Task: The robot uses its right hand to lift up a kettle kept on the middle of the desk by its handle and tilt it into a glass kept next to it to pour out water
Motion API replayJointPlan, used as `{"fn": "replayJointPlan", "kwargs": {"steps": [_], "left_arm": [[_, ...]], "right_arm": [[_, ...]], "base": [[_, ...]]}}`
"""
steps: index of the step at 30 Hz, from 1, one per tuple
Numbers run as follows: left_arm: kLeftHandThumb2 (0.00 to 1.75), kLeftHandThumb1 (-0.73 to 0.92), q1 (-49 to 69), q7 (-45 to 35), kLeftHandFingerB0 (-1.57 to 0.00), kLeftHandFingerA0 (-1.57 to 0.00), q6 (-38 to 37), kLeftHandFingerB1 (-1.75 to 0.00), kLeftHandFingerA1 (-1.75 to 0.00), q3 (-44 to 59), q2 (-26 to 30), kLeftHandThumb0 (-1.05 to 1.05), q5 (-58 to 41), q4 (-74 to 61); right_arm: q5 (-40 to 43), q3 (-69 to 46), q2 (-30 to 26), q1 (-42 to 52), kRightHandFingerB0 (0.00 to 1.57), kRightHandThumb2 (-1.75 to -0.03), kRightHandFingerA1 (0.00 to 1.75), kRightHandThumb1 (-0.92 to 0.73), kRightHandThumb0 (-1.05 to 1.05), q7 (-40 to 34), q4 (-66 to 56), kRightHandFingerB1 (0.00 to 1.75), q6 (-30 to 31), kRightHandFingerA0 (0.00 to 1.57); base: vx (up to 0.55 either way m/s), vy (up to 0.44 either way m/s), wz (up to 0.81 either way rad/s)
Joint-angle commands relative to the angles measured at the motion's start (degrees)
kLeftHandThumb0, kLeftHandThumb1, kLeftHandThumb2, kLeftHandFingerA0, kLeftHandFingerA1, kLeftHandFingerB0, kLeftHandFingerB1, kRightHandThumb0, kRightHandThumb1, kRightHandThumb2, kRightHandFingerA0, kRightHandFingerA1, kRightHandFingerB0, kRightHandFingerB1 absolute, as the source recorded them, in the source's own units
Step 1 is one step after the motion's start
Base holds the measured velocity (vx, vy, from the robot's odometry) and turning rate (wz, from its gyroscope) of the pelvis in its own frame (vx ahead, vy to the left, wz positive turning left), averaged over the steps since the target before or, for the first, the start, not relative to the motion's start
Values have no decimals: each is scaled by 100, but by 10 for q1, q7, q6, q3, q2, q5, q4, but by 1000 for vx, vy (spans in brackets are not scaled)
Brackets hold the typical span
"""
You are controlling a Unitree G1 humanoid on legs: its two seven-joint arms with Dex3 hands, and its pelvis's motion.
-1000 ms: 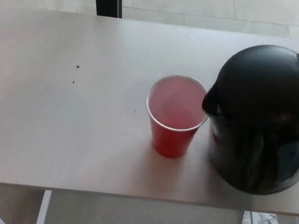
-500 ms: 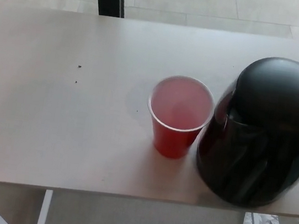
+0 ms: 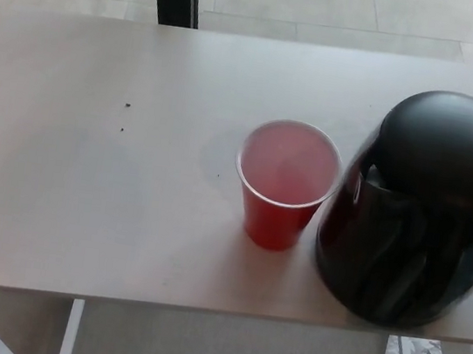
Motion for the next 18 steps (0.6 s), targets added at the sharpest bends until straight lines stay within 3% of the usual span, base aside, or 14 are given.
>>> {"fn": "replayJointPlan", "kwargs": {"steps": [1,2,3,4,5,6,7,8,9,12,15,16,17,18], "left_arm": [[67,89,14,-3,-40,-62,-9,-50,-56,5,-1,-73,1,-7],[66,88,13,1,-42,-62,-6,-50,-54,6,-2,-73,0,-8],[66,89,11,1,-40,-59,-6,-49,-52,7,-3,-72,-1,-5],[66,89,8,-1,-40,-59,-9,-49,-52,8,-2,-72,-2,1],[66,89,5,0,-40,-59,-12,-49,-52,7,-2,-72,0,7],[67,89,7,-2,-40,-61,-15,-50,-55,7,-2,-73,1,5],[67,89,8,-2,-40,-61,-16,-50,-55,7,-1,-73,1,5],[67,90,9,-3,-40,-61,-18,-50,-54,6,0,-72,3,3],[67,90,10,-4,-40,-61,-18,-50,-54,4,1,-72,4,1],[67,89,14,-6,-41,-63,-17,-52,-58,8,0,-73,0,-6],[66,89,16,-8,-41,-64,-16,-52,-58,12,-1,-74,-5,-5],[66,89,16,-8,-42,-63,-13,-51,-57,13,-1,-74,-5,-6],[67,89,16,-6,-40,-61,-9,-49,-53,13,-2,-72,-6,-7],[67,89,16,-6,-40,-61,-10,-49,-53,14,-3,-72,-6,-5]], "right_arm": [[20,-1,-9,33,82,-76,166,-58,-20,-41,-9,87,-25,101],[13,23,-24,40,65,-66,161,-68,-34,-20,-6,77,-14,96],[15,30,-31,40,42,-62,137,-70,-37,-9,-3,50,-2,98],[24,28,-32,37,42,-62,137,-70,-37,-8,-1,50,8,98],[34,26,-37,36,24,-62,94,-70,-39,0,4,38,13,80],[53,25,-46,41,3,-60,61,-68,-43,24,9,25,15,27],[56,25,-48,42,3,-60,61,-68,-43,26,9,25,15,27],[61,37,-62,53,0,-77,36,-40,-63,46,3,10,16,0],[67,54,-85,71,0,-72,22,-39,-67,83,-4,2,12,0],[73,89,-134,99,0,-76,23,-42,-70,130,-7,0,-13,8],[82,102,-158,117,0,-80,10,-44,-76,146,-22,0,-30,0],[85,104,-162,120,0,-59,0,-48,-70,147,-25,0,-33,0],[87,104,-173,125,0,-72,0,-42,-79,151,-36,0,-30,0],[88,105,-181,129,0,-72,0,-42,-79,154,-45,0,-21,0]], "base": [[0,0,0],[0,0,0],[0,0,0],[0,0,0],[0,0,0],[0,0,0],[0,0,0],[0,0,0],[0,0,0],[0,0,0],[0,0,0],[0,0,0],[0,0,0],[0,0,0]]}}
